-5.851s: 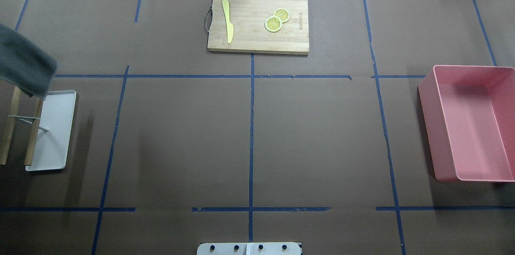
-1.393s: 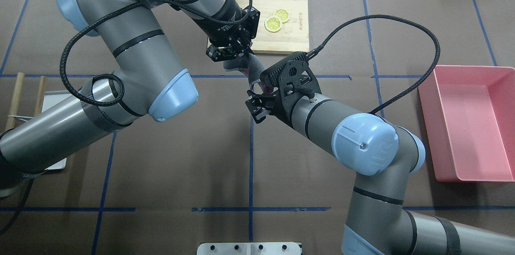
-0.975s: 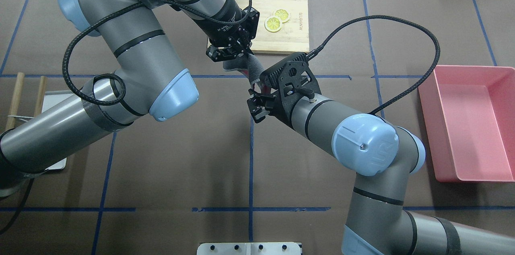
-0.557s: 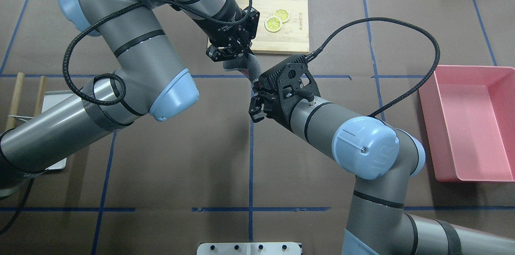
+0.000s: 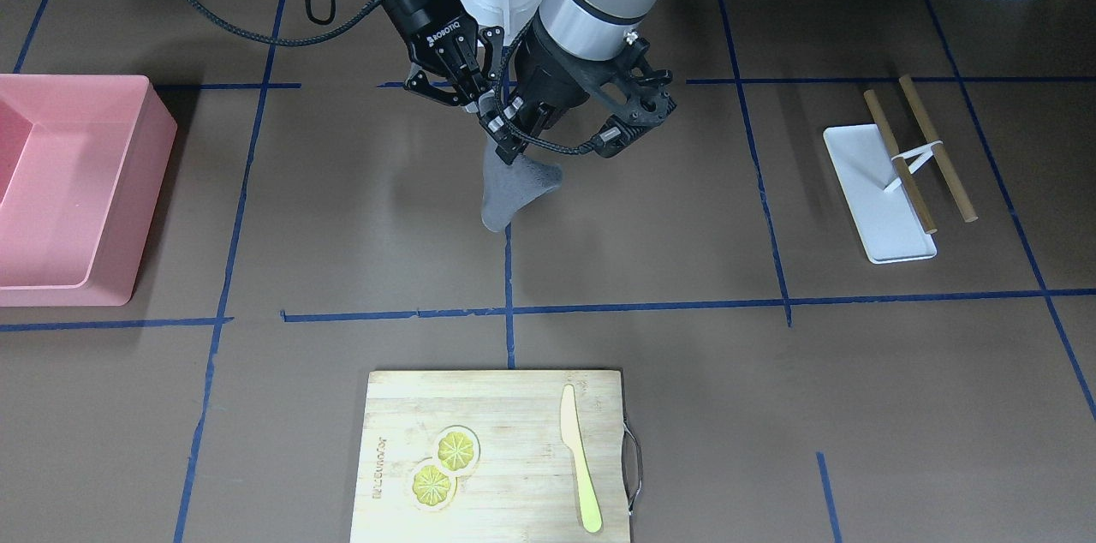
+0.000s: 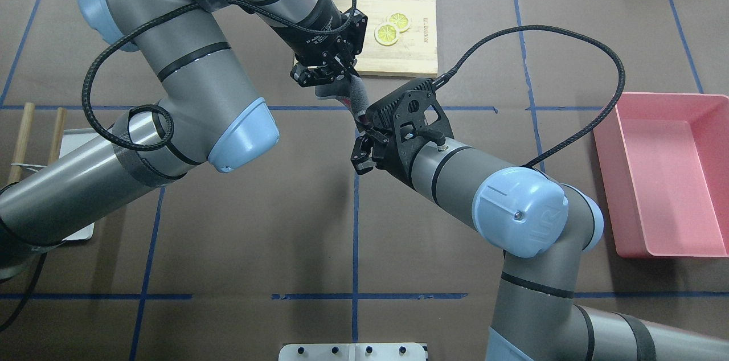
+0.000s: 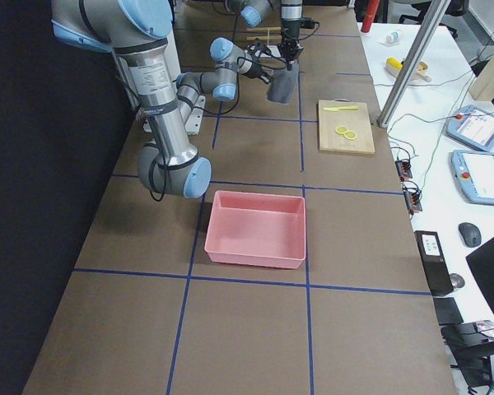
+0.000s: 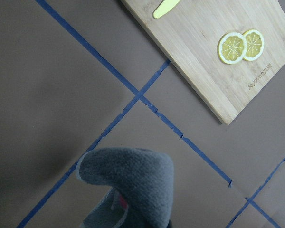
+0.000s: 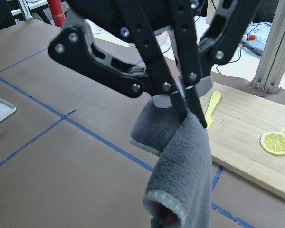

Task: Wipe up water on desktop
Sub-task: 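Open the left gripper and withdraw the left arm while the right gripper holds the towel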

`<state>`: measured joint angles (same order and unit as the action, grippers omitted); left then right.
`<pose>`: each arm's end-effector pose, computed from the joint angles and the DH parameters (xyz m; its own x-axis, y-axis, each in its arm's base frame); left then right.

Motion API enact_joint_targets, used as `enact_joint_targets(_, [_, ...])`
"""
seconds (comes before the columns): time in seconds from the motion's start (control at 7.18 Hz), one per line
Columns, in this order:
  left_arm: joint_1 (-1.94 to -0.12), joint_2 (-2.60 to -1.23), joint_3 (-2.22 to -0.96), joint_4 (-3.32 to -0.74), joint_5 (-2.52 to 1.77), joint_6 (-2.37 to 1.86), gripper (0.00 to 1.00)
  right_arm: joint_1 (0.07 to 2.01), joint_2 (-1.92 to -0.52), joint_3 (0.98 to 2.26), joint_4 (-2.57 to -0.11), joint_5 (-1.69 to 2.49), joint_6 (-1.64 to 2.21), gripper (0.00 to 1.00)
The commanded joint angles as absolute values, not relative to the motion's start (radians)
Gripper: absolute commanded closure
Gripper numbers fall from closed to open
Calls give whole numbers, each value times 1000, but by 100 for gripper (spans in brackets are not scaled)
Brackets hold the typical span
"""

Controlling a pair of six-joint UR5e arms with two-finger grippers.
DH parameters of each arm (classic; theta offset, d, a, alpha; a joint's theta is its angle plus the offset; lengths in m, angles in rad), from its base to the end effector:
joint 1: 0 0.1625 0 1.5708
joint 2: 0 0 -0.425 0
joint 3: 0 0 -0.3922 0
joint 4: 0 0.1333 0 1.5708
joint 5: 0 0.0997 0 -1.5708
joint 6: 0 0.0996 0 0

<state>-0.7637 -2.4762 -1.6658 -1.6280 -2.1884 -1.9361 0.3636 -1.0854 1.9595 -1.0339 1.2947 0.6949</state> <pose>0.4286 -0.5151 0.0478 0.2600 -0.6521 -0.7121 0.3130 0.7546 -0.5768 -0.4667 -0.3493 0.1544 0.5513 -0.5810 0.5988 -0.2659 0.5580 0.7861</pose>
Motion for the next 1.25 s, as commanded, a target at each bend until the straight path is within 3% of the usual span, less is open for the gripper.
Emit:
enact_joint_targets(0.0, [-767,-2473,-1677,-1634,-2187,-1922,0,364,-1086,1962,-1034,1295,696,100])
enact_joint_targets(0.56, [-830,-2451,-1707,-1629,-2198,-1907,0,370,-1092,2026,-1134,1295,696,100])
enact_joint_targets(1.11, [-1018,-2165,-1911,-1623,-2335,-1687,0,426,-1094,2088,-1441,1366,696,100])
